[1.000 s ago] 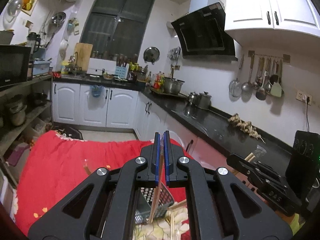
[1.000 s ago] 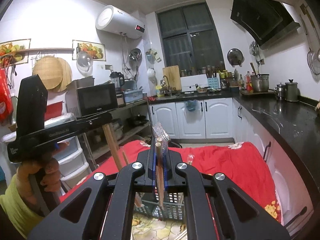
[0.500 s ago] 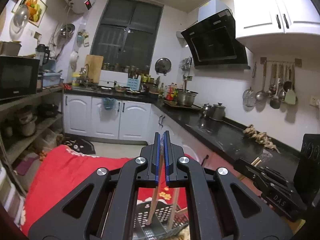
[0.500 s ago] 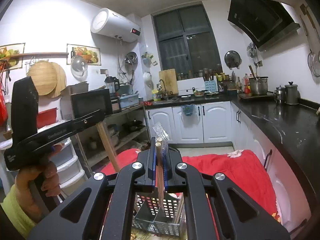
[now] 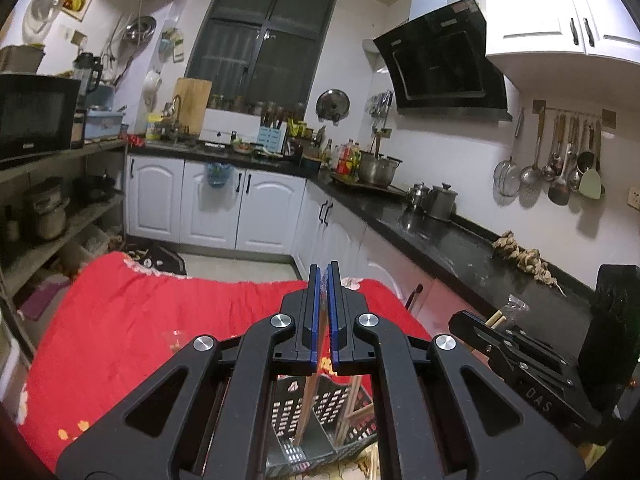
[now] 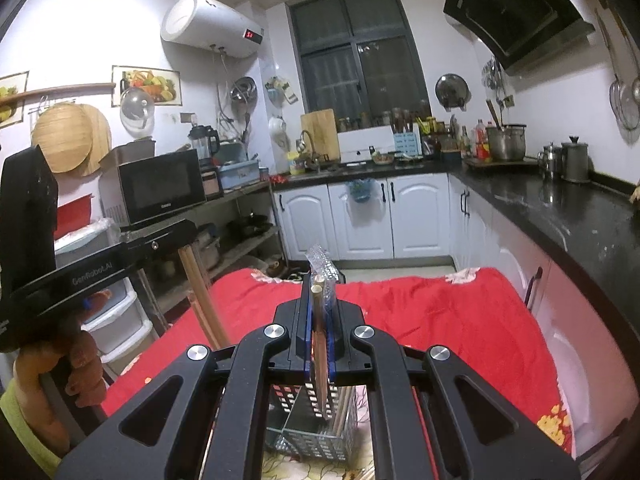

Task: Organize utensils
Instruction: 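Raise the left tool's chopstick above the caddy while the right tool carries its chopstick over, then open the left tool into the caddy while the right tool releases its chopstick there, then move both tools back down toward the remaining loose chopsticks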

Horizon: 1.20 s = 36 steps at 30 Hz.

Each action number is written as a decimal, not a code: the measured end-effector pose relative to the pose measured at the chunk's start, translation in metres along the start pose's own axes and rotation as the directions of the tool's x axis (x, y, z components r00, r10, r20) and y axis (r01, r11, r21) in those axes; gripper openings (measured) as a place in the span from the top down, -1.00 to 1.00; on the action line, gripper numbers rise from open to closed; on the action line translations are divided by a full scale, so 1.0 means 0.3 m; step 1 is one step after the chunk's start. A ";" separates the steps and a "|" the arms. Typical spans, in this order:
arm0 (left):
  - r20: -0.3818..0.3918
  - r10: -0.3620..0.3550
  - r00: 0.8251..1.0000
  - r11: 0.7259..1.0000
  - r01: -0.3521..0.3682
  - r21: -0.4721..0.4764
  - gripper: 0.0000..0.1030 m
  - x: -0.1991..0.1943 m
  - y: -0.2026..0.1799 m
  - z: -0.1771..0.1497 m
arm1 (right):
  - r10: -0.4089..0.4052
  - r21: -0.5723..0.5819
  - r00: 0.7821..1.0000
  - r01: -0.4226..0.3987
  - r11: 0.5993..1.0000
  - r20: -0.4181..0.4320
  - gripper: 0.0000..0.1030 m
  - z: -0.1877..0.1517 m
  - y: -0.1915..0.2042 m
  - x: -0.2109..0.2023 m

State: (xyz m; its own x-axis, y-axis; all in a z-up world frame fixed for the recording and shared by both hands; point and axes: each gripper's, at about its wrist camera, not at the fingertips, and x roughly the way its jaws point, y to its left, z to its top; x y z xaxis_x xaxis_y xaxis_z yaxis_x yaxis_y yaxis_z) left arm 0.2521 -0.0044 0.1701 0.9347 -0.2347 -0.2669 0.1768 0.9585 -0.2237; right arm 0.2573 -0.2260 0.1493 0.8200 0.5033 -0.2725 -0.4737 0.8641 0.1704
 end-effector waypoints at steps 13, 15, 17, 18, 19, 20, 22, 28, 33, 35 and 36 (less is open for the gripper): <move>-0.081 0.017 0.997 1.000 -0.019 -0.020 0.87 0.048 0.042 -0.096 | -0.017 0.032 0.998 0.019 0.999 -0.057 0.67 -0.080 -0.019 0.050; -0.091 0.023 0.996 0.999 -0.025 -0.029 0.55 0.050 0.051 -0.107 | -0.019 0.046 0.998 0.021 0.999 -0.055 0.30 -0.087 -0.028 0.042; -0.098 0.022 0.995 0.999 -0.026 -0.036 0.41 0.045 0.059 -0.115 | -0.015 0.052 0.998 0.018 0.998 -0.055 0.30 -0.094 -0.035 0.032; -0.098 0.026 0.995 0.999 -0.029 -0.036 0.32 0.040 0.063 -0.120 | -0.016 0.053 0.998 0.019 0.998 -0.056 0.23 -0.097 -0.037 0.025; -0.095 0.031 0.995 0.999 -0.034 -0.033 0.27 0.033 0.065 -0.123 | -0.019 0.055 0.998 0.022 0.998 -0.055 0.18 -0.101 -0.039 0.018; -0.093 0.035 0.995 0.999 -0.038 -0.031 0.11 0.028 0.064 -0.126 | -0.020 0.056 0.998 0.023 0.998 -0.054 0.11 -0.102 -0.041 0.013; -0.083 0.039 0.996 0.999 -0.041 -0.029 -0.04 0.008 0.069 -0.135 | -0.026 0.051 0.999 0.028 0.998 -0.048 0.04 -0.107 -0.039 -0.004; -0.055 0.059 0.997 0.998 -0.060 -0.019 -0.60 -0.050 0.071 -0.141 | -0.045 0.029 0.998 0.047 0.998 -0.040 -0.10 -0.127 -0.038 -0.046; -0.038 0.070 0.997 0.997 -0.070 -0.014 -0.79 -0.098 0.070 -0.149 | -0.052 0.014 0.998 0.053 0.999 -0.042 -0.19 -0.146 -0.027 -0.074; -0.039 0.067 0.997 0.998 -0.068 -0.011 -0.79 -0.112 0.067 -0.155 | -0.051 0.008 0.998 0.051 0.999 -0.039 -0.25 -0.154 -0.018 -0.089; -0.040 0.070 0.997 0.997 -0.070 -0.006 -0.79 -0.119 0.065 -0.161 | -0.049 0.005 0.998 0.050 0.999 -0.037 -0.28 -0.160 -0.013 -0.098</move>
State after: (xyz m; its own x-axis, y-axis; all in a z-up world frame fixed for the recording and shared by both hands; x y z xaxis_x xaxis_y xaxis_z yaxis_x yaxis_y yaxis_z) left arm 0.2073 0.0149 0.1301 0.9316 -0.1733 -0.3195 0.1085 0.9716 -0.2104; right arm 0.2197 -0.2438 0.1113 0.8300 0.4602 -0.3153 -0.4308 0.8878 0.1617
